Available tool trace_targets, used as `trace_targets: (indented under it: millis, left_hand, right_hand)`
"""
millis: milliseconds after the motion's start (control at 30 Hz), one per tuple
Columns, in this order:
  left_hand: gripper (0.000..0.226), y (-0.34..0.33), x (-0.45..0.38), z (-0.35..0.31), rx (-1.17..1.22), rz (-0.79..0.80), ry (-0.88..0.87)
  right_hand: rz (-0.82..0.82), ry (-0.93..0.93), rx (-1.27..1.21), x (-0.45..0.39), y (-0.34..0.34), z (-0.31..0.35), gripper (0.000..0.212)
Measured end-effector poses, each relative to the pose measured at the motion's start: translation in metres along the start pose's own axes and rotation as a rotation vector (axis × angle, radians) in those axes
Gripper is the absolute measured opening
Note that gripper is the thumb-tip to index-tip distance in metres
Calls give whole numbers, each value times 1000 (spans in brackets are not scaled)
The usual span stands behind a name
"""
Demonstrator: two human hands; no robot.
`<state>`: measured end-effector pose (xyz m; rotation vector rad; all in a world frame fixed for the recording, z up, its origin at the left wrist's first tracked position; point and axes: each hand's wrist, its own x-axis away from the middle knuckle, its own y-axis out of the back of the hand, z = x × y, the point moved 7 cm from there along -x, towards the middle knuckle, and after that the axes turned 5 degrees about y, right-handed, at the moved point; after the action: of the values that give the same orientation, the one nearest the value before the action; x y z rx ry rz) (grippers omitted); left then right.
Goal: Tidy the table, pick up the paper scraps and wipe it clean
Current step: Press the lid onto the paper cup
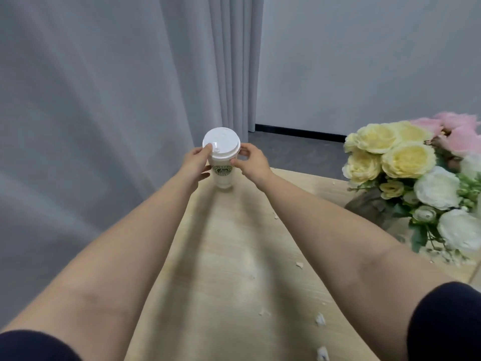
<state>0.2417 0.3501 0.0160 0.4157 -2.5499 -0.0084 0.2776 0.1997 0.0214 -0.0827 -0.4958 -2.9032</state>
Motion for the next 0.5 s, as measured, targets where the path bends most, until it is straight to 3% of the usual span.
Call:
trace_targets:
  millis: [500]
  left_hand:
    - [38, 20, -68, 5, 53, -46, 34]
  right_hand:
    - [17, -31, 31, -59, -41, -17, 49]
